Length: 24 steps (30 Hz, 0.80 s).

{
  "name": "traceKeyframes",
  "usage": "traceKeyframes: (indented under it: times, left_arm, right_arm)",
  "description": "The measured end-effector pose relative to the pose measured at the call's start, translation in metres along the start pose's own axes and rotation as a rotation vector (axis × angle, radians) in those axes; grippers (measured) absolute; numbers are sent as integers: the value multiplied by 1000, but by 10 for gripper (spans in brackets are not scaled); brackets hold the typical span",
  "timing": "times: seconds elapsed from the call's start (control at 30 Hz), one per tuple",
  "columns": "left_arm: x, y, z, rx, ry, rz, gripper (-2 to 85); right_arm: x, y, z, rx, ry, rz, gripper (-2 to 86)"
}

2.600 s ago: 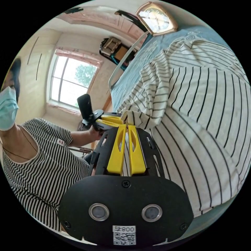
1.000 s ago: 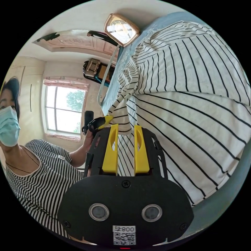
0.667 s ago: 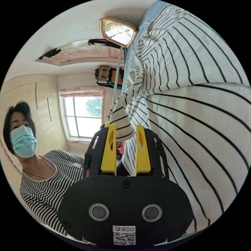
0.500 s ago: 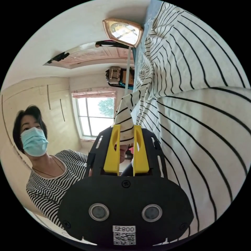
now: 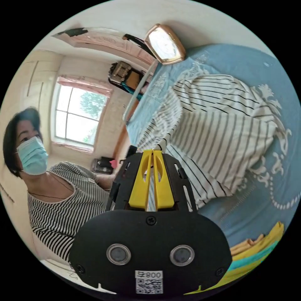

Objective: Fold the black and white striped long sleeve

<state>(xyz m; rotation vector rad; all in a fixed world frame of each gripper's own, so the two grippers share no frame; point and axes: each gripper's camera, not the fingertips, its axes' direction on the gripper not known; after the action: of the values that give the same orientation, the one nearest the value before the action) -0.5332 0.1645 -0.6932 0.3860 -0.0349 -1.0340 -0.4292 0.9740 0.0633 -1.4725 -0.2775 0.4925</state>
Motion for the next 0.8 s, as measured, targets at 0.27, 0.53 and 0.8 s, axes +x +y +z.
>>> traceKeyframes:
  times: [0.27, 0.53, 0.8]
  left_arm:
    - [27, -42, -23, 46, -216, 84, 6]
    - [76, -112, 3, 36, -441, 304, 39]
    - [105, -228, 89, -153, -887, 496, 73]
  right_arm:
    - [74, 18, -14, 7, -15, 200, 3]
    - [82, 18, -45, -42, 66, 221, 4]
    - [90, 38, -83, -26, 7, 232, 4]
